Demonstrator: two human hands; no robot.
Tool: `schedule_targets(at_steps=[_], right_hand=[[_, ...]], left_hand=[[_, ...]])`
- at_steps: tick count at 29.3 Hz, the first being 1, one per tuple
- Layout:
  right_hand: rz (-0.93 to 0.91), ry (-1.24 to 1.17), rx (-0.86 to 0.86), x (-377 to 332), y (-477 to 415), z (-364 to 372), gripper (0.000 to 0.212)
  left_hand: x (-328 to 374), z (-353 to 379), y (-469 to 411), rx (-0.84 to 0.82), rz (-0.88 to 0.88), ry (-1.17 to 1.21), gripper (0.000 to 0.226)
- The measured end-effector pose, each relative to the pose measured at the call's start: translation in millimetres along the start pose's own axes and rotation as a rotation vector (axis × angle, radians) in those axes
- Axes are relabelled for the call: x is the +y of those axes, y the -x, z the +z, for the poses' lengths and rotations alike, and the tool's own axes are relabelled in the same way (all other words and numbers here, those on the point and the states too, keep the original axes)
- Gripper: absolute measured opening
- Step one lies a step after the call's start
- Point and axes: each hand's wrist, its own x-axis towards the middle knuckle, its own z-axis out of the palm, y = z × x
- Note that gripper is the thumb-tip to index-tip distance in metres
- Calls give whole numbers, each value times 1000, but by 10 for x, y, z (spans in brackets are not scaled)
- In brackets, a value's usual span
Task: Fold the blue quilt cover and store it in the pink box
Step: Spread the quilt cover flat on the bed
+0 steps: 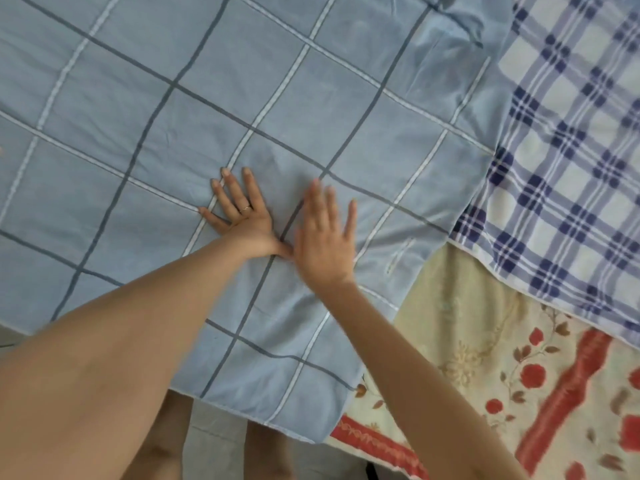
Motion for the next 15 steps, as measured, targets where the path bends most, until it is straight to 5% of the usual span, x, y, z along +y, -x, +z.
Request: schedule_targets(at_steps=[3, 6, 11, 13, 15], right_hand=[[42, -27, -143, 338, 537, 333, 67], [370, -26, -86, 1003, 1133, 483, 74], [729, -247, -3, 1324, 1681, 363, 67], [750, -426, 210, 1258, 1757, 263, 50], [808, -691, 314, 1136, 1774, 230, 39]], left_hand=[[-17, 35, -36, 40, 17, 6, 173], [-106, 118, -58, 104, 42, 53, 160], [-194, 951, 209, 784, 319, 139, 65], [-103, 1638, 583, 693, 536, -69, 66], [-23, 2358, 1095, 435, 859, -299, 70]])
